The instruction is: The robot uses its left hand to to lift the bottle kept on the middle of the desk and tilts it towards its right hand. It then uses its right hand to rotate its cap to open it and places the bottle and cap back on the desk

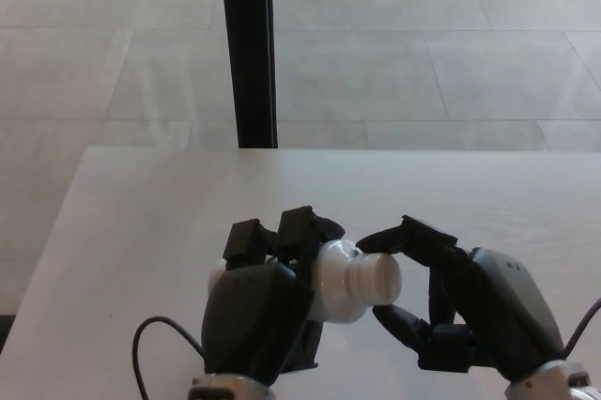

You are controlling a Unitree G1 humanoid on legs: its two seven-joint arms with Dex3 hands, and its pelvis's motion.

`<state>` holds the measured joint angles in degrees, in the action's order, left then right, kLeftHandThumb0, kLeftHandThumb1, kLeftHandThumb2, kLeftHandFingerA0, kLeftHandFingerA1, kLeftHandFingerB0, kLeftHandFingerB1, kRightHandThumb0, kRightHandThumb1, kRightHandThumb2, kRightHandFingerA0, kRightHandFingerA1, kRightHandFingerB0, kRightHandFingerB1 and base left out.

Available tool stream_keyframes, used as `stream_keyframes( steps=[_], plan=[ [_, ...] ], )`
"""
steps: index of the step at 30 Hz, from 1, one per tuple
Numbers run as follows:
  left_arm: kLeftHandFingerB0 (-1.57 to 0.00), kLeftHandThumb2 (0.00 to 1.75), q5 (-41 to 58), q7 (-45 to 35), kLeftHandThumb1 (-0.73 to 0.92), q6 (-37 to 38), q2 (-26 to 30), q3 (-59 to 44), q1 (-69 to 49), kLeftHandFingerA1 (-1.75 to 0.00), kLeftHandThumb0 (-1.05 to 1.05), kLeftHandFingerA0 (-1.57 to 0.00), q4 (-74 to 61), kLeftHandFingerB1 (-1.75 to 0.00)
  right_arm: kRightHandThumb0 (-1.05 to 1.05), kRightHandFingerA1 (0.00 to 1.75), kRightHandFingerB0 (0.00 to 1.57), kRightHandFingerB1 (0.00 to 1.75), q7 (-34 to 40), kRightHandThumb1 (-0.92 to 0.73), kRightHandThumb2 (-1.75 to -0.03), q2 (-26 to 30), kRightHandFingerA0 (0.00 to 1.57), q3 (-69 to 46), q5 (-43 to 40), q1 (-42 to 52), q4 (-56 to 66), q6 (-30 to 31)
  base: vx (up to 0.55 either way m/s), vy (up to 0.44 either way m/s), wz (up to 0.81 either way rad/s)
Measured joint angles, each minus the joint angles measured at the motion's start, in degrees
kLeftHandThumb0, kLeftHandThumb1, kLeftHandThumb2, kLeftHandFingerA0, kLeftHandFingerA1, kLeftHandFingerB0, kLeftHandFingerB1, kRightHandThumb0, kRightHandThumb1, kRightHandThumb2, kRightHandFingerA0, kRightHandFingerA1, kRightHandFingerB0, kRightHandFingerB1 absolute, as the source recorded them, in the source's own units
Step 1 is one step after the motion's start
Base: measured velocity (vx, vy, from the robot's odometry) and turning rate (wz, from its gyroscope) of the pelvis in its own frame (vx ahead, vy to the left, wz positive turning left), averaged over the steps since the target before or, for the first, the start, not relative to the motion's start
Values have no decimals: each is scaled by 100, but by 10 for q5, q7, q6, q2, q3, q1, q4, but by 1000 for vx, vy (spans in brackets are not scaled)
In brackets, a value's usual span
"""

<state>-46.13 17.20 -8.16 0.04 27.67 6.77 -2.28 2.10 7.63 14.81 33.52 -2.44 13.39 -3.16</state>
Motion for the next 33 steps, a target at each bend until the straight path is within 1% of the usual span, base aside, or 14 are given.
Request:
stream_keyframes(
  steps=[4,5,6,7,11,14,15,18,19,21,25,26,27,33],
  plan=[
    [-78,113,0,0,62,2,0,1,-1,-175,14,-87,0,-141,-31,169,83,114,0,-63,-95,3,92,0,0,0,2,-1,0,0,0],
    [-79,111,0,0,62,3,0,0,-1,-166,12,-89,0,-121,-37,154,89,113,0,-55,-98,4,109,0,0,0,4,-1,0,0,0],
    [-78,109,0,0,63,4,0,0,-1,-168,10,-89,0,-123,-33,168,84,116,0,-63,-94,5,91,0,0,0,4,-1,0,0,0],
    [-79,110,0,0,62,5,0,1,-2,-165,11,-91,-1,-121,-39,155,88,110,0,-56,-98,7,108,0,0,0,7,-1,0,0,0],
    [-80,117,0,0,60,7,1,1,-3,-167,12,-89,-4,-129,-38,154,90,113,-1,-52,-101,18,110,0,1,0,14,-2,0,0,0],
    [-79,121,0,0,60,12,3,1,-4,-170,13,-87,-4,-134,-34,169,85,117,-2,-59,-101,30,91,1,4,-6,17,-5,0,0,0],
    [-82,122,0,0,57,13,4,0,-4,-159,10,-100,-4,-120,-39,154,91,115,-3,-51,-103,35,111,2,5,-8,18,-6,0,0,0],
    [-83,125,0,0,58,16,4,0,-4,-163,9,-97,-5,-128,-39,154,90,113,-8,-51,-101,49,109,3,9,-21,23,-8,0,0,0],
    [-82,124,0,1,60,18,4,-1,-3,-166,7,-97,-5,-129,-35,168,86,116,-9,-58,-100,55,90,3,11,-25,26,-8,0,0,0],
    [-80,111,0,0,63,18,4,-2,-3,-159,10,-90,-8,-110,-36,168,86,113,-11,-57,-102,61,89,5,16,-30,29,-9,0,0,0],
    [-77,111,0,-2,63,18,3,-4,-3,-175,9,-91,-12,-137,-33,173,86,103,-14,-59,-93,78,90,11,32,-43,35,-11,0,0,0],
    [-94,114,0,-2,58,18,3,-5,-3,-136,11,-119,-12,-114,-36,174,86,103,-14,-61,-88,84,87,13,37,-46,36,-13,0,0,0],
    [-79,110,0,-1,61,19,4,-5,-3,-170,9,-92,-11,-131,-34,174,84,104,-14,-60,-93,87,90,15,42,-48,37,-14,0,0,0],
    [-78,90,-1,5,67,23,4,-7,-3,-156,5,-94,-9,-96,-39,174,84,98,-13,-67,-73,94,88,24,65,-54,46,-17,0,0,0]
  ],
)
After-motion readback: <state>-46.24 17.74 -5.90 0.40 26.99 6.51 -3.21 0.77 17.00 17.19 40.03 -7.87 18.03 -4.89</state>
